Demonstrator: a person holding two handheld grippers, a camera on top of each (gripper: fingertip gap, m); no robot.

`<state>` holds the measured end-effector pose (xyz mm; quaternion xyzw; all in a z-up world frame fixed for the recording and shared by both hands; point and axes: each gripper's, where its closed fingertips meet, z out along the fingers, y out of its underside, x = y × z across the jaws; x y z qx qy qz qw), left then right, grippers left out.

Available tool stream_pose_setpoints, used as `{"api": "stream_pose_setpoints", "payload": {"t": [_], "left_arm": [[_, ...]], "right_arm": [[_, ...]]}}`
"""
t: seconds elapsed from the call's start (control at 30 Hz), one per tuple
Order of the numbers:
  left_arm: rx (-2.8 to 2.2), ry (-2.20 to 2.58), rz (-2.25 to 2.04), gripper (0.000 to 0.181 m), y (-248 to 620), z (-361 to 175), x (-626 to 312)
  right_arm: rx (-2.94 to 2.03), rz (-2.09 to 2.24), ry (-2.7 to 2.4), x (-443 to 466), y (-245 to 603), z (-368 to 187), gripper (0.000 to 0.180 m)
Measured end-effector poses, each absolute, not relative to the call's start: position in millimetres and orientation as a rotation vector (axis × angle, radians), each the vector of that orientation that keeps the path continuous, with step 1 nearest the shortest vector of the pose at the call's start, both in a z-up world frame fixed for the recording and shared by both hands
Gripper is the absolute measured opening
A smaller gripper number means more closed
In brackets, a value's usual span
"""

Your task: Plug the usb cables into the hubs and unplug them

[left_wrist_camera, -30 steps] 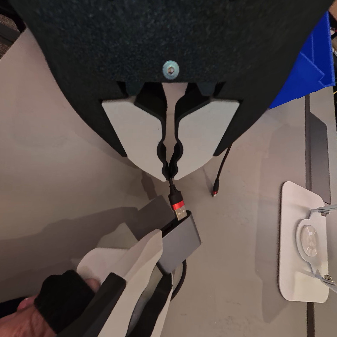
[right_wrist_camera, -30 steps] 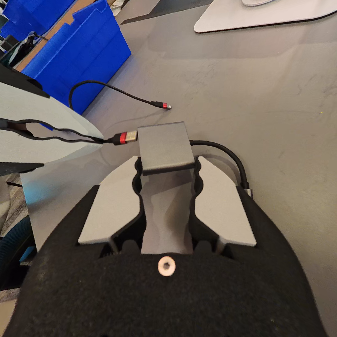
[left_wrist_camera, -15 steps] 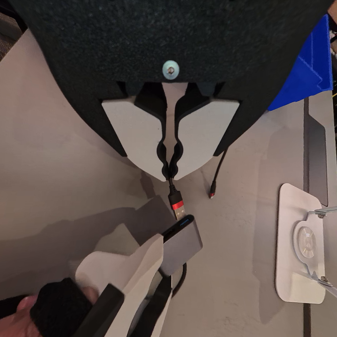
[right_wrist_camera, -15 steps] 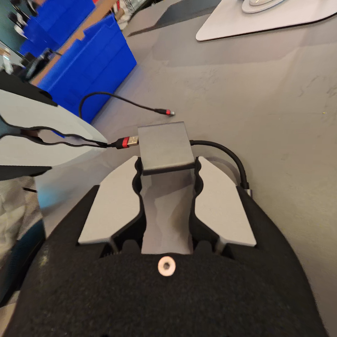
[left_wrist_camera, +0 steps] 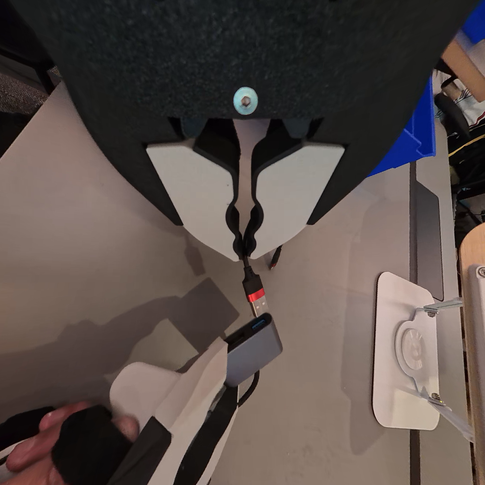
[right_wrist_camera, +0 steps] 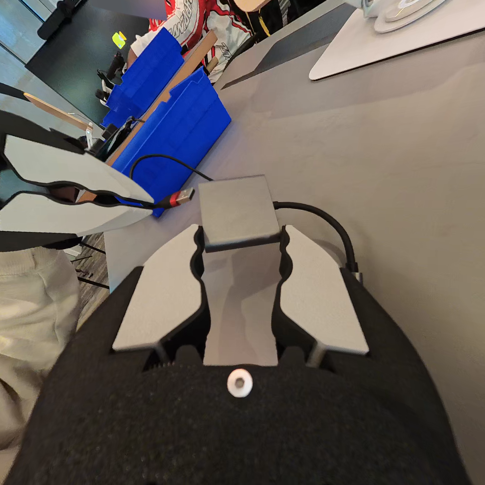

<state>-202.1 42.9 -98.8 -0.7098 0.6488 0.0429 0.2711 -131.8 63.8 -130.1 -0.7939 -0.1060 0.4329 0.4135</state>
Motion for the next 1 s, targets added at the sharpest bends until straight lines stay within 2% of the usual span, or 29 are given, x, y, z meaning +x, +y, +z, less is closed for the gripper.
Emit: {"api": "stream_pose_setpoints", "payload": {"t": [1.0], "left_arm": [[-1.960, 1.848, 0.268, 0.002, 44, -115, -202]], "right_arm": [[-2.065, 0.921, -0.359, -134, 63, -142, 0.055]]}}
